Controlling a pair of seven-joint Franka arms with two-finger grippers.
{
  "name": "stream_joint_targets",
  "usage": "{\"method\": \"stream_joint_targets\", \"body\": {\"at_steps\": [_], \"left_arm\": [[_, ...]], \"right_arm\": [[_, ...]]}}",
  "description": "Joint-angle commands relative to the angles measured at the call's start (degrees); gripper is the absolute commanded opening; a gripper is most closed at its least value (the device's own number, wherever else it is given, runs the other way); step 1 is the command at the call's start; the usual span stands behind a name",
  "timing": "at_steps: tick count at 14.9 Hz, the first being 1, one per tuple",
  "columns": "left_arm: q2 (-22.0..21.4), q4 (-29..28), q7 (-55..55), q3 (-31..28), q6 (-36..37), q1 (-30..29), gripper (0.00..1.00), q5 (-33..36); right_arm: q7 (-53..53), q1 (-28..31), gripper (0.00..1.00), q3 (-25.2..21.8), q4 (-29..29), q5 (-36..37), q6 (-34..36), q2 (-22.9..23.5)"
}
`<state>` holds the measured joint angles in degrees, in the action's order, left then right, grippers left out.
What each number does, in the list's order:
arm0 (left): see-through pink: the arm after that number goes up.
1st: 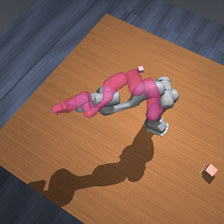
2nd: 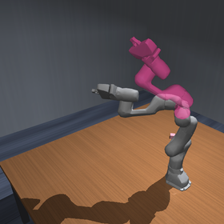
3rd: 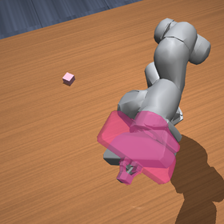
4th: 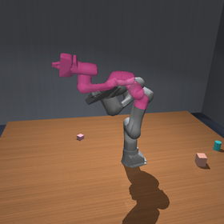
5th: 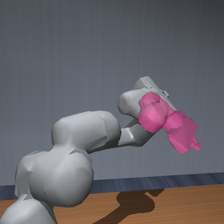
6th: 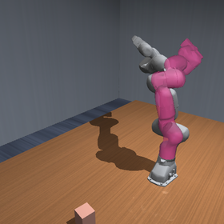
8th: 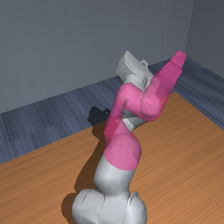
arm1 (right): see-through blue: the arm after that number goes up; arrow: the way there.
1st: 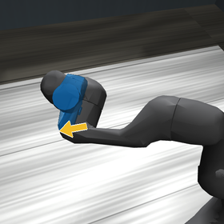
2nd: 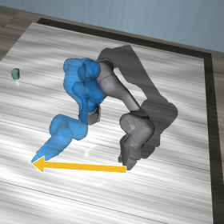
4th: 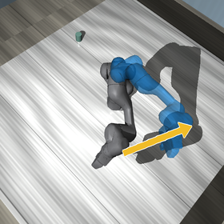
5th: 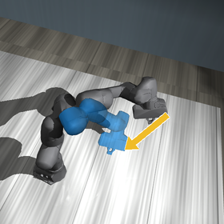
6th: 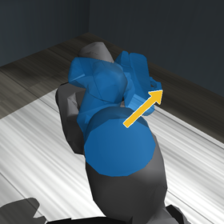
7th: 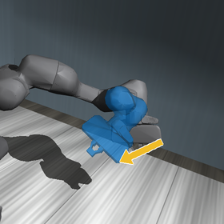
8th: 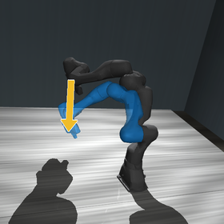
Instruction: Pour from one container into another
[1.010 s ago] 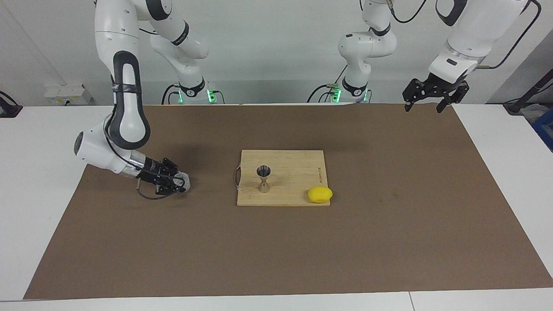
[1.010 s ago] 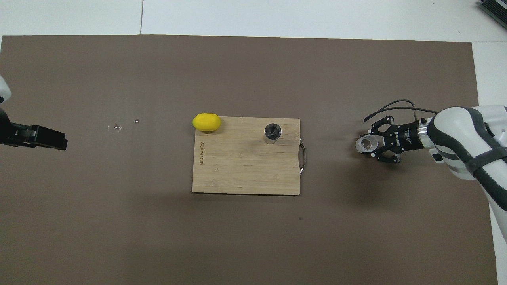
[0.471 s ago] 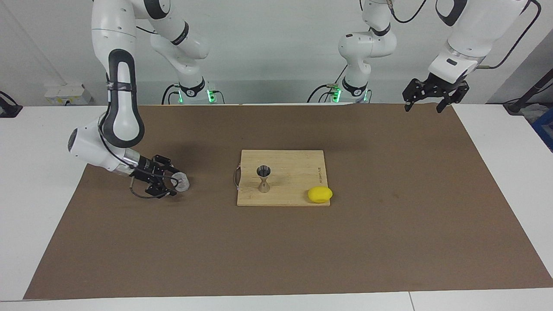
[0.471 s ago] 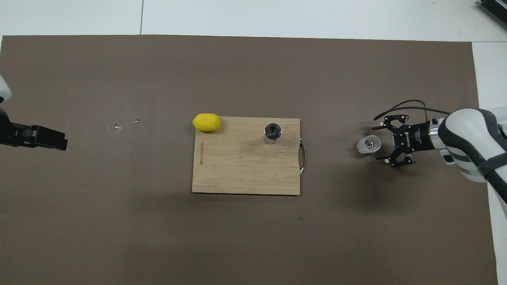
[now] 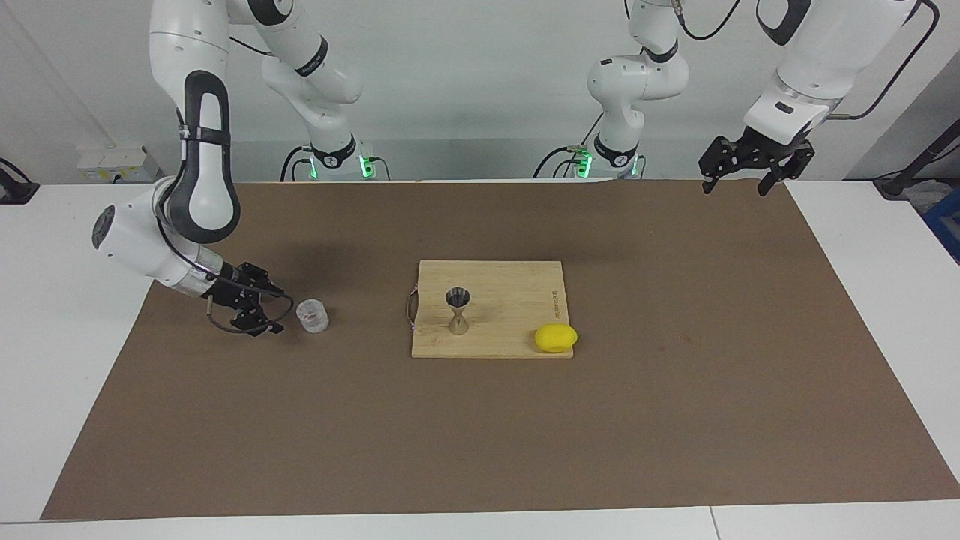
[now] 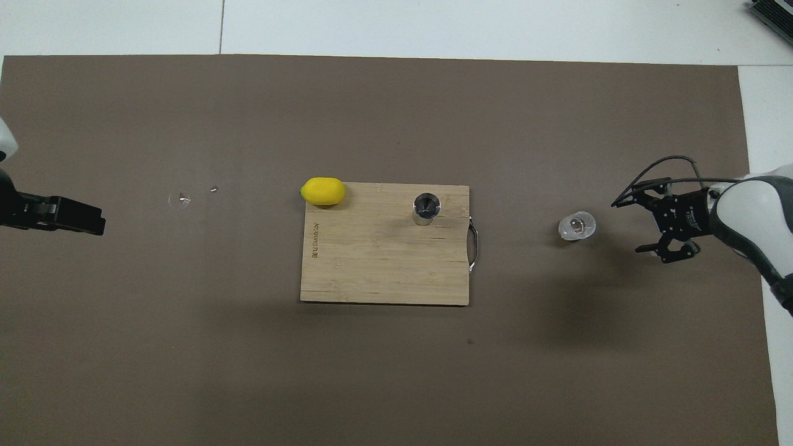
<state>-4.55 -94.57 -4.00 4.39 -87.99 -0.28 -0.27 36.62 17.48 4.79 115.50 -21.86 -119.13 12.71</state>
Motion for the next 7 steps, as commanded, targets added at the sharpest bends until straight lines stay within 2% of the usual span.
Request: {"method": "stream_joint_targets", "body": {"at_steps": [1, 4, 7], "left_arm": [[-1.17, -1.05, -0.66, -0.35, 0.37, 0.02, 1.00, -0.52], [-1.17, -1.05, -0.66, -0.35, 0.37, 0.02, 1.00, -0.43], [-1.17, -1.05, -0.66, -0.35, 0.37, 0.02, 1.00, -0.52]], "right_arm": [[-11.34, -1.29, 1.00, 0.75, -0.01, 6.55, 0.65, -2.25], [-19.83, -3.93, 1.00, 0.92, -0.27, 8.85, 0.48, -3.56], [-19.23, -10.60, 1.00, 0.92, -0.27, 18.40, 0.04, -5.76]]}}
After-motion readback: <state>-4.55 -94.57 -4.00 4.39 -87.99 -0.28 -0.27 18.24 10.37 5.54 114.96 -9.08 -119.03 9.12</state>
